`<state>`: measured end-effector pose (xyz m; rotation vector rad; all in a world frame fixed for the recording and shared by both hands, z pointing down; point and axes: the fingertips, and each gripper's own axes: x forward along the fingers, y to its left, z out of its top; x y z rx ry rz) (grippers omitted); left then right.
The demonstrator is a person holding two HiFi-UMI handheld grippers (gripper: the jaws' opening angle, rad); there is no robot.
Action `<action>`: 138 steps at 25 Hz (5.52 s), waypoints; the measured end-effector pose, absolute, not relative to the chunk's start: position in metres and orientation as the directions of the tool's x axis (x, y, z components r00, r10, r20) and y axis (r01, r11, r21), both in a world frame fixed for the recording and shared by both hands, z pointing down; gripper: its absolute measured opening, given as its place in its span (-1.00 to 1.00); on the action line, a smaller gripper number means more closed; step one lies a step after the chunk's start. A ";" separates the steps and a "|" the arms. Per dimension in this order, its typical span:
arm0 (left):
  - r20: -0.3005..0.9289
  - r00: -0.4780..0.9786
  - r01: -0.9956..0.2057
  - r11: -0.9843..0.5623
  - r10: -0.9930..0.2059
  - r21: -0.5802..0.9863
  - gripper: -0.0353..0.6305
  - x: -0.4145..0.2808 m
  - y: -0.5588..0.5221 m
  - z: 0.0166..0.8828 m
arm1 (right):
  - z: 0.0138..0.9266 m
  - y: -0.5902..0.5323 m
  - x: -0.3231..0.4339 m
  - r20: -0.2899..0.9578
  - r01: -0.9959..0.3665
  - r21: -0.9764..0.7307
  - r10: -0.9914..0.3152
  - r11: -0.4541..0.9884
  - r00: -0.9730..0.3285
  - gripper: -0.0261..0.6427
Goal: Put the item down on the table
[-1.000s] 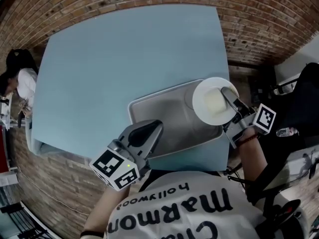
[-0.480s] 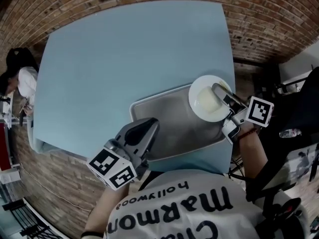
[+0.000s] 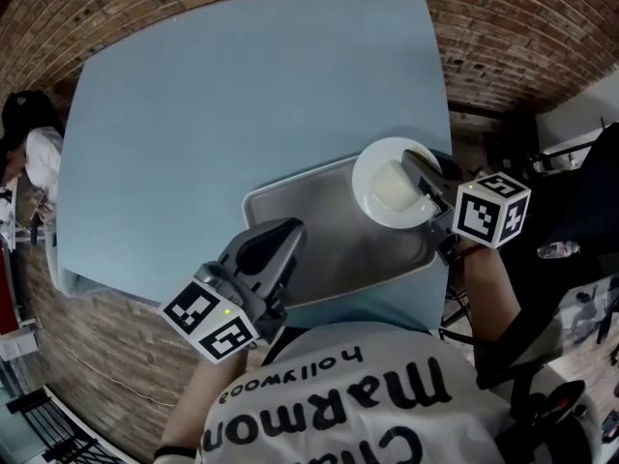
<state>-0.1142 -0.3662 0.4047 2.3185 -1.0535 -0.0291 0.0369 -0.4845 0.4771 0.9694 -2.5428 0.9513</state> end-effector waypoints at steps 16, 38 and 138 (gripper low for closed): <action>0.214 0.682 -0.678 -0.495 -0.700 0.543 -0.84 -0.117 -0.368 0.412 | 0.485 -0.472 0.026 0.487 -0.659 -0.315 -0.480 0.683 -0.730 -0.78; 0.210 0.677 -0.683 -0.496 -0.706 0.536 -0.84 -0.124 -0.368 0.416 | 0.489 -0.481 0.039 0.418 -0.661 -0.249 -0.537 0.708 -0.733 -0.72; 0.069 0.604 -0.738 -0.524 -0.794 0.426 -0.84 -0.080 0.041 0.336 | 0.341 -0.002 0.108 0.212 -0.587 -0.323 -0.547 0.742 -0.810 -0.89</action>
